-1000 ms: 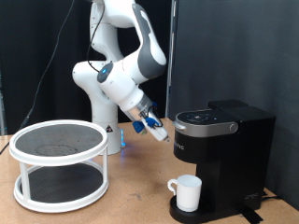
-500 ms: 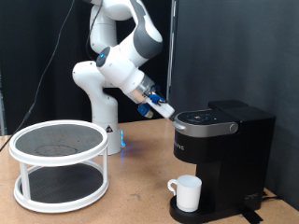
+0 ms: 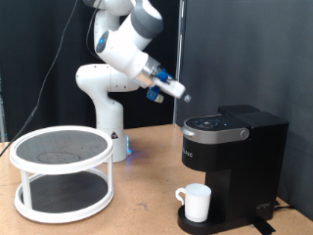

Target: Make a cup of coffee with the keurig machine

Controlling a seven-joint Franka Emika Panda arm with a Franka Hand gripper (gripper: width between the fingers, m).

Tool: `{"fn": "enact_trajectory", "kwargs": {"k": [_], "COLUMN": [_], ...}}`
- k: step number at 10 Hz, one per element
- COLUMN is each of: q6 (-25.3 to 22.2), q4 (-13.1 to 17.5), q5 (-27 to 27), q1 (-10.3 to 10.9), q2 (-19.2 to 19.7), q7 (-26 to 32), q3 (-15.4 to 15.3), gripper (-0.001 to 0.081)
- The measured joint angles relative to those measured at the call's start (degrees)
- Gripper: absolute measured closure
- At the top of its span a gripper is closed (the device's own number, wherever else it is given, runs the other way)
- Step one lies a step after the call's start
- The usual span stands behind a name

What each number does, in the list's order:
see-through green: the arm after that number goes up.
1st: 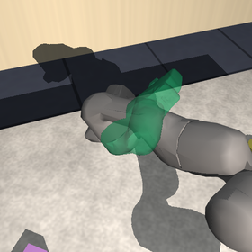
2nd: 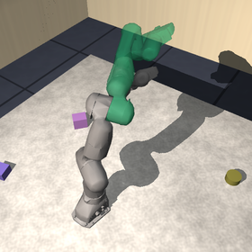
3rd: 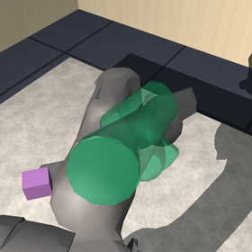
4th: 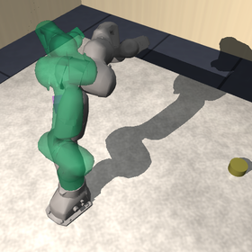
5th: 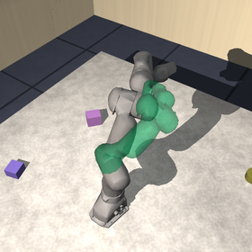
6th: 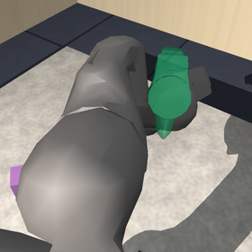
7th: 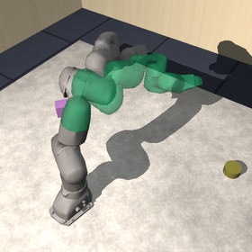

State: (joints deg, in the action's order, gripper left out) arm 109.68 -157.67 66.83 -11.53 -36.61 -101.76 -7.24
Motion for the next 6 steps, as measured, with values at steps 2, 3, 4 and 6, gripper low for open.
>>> {"fn": "enact_trajectory", "kwargs": {"k": [2, 3, 4, 6], "q6": [-0.8, -1.1, -1.1, -0.7], "q4": [1.1, 1.1, 1.1, 2.4], "q5": [0.0, 0.0, -0.1, 0.8], "q1": [0.0, 0.0, 0.0, 0.0], "q2": [-3.1, -4.7, -4.6, -4.2], "q7": [-3.7, -5.4, -5.1, -5.3], "q3": [0.6, 0.8, 0.7, 0.5], "gripper": [0.0072, 0.0072, 0.0072, 0.0072]}}
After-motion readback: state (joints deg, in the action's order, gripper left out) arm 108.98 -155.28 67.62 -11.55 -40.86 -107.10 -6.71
